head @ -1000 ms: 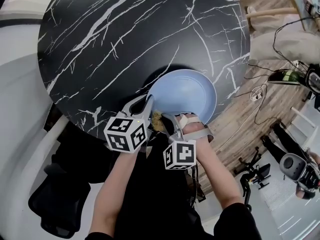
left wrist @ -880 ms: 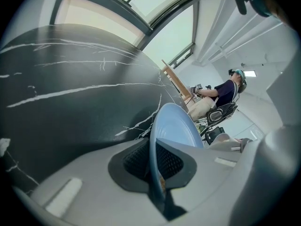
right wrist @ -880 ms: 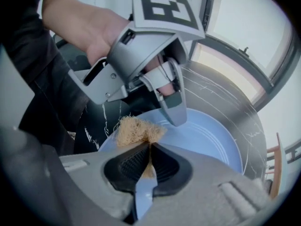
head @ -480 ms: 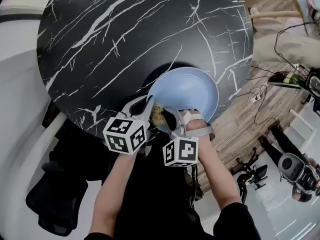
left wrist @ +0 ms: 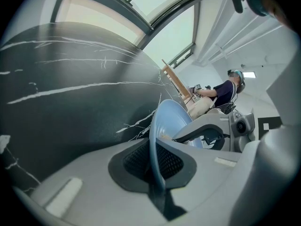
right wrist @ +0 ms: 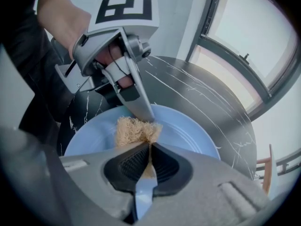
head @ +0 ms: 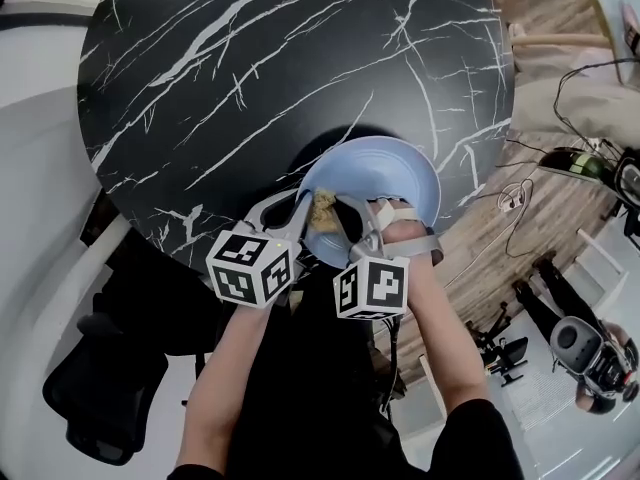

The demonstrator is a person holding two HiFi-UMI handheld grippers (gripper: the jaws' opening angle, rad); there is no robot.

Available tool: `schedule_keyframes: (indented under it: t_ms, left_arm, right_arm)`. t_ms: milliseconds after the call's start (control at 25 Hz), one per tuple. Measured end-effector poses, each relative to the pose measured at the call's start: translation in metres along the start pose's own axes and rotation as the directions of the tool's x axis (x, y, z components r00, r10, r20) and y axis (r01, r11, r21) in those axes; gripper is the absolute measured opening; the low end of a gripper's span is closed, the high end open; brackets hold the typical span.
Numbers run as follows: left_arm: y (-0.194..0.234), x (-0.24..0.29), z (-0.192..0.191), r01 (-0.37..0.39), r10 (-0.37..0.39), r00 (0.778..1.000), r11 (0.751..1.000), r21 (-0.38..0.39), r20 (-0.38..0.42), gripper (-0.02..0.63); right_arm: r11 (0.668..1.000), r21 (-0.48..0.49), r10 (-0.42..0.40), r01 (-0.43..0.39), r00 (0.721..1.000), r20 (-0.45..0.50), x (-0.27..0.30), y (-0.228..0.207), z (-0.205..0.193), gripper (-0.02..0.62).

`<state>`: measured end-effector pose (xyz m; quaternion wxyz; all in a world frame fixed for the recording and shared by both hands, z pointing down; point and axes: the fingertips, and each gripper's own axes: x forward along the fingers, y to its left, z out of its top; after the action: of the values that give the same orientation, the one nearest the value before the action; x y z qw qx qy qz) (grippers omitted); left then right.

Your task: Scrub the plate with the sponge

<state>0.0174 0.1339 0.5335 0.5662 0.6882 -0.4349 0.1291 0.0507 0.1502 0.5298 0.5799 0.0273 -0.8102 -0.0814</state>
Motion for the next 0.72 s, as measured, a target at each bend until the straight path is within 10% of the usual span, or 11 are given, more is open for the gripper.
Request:
schedule_keyframes:
  t_ms: [720]
  left_arm:
    - [0.001, 0.000, 0.000, 0.010, -0.010, 1.000, 1.000, -0.015, -0.008, 0.017]
  right_arm:
    - [0.943, 0.232, -0.218, 0.241, 0.969, -0.120, -0.004, -0.095, -0.063, 0.020]
